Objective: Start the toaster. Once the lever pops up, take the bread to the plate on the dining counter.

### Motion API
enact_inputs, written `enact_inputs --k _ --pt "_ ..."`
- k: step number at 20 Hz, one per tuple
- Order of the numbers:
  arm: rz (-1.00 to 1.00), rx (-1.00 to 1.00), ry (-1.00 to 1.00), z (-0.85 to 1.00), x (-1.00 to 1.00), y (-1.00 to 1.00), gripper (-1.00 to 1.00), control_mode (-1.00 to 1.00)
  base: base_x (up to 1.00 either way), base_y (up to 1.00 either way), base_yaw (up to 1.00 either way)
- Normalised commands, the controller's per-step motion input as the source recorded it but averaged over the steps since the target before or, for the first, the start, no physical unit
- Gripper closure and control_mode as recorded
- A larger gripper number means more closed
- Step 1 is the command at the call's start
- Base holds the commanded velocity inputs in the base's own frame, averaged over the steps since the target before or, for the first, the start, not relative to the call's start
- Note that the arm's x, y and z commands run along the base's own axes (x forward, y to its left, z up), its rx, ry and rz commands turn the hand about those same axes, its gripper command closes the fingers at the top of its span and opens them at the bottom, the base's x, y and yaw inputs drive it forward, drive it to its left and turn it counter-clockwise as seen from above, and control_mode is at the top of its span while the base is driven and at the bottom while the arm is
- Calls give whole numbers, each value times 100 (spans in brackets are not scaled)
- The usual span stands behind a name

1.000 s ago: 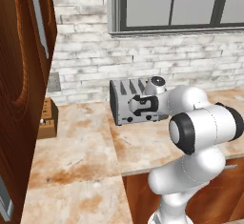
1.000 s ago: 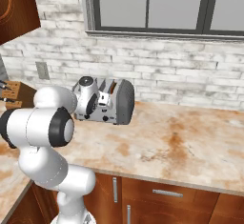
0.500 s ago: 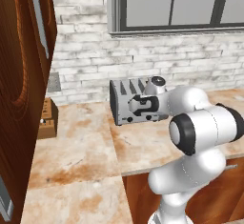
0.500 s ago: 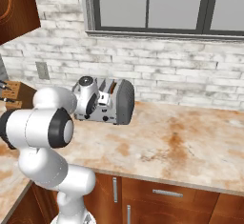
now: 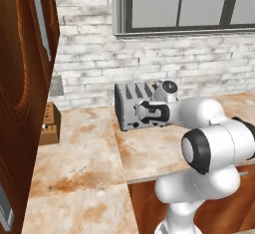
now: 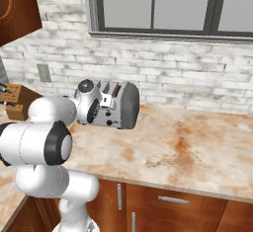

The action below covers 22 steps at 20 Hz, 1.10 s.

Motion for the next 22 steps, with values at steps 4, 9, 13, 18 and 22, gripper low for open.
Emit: enact_inputs --k 4,9,13,18,22 --pt "0 0 -12 16 -1 -1 -100 -100 0 0 0" --pt "0 0 -8 11 -3 -5 -100 -100 0 0 0" --pt "-2 0 -7 18 0 -12 -100 -100 0 0 0" --pt "-1 0 -2 26 0 -10 -100 -100 0 0 0" --pt "0 0 0 32 0 -8 -100 -100 0 0 0"
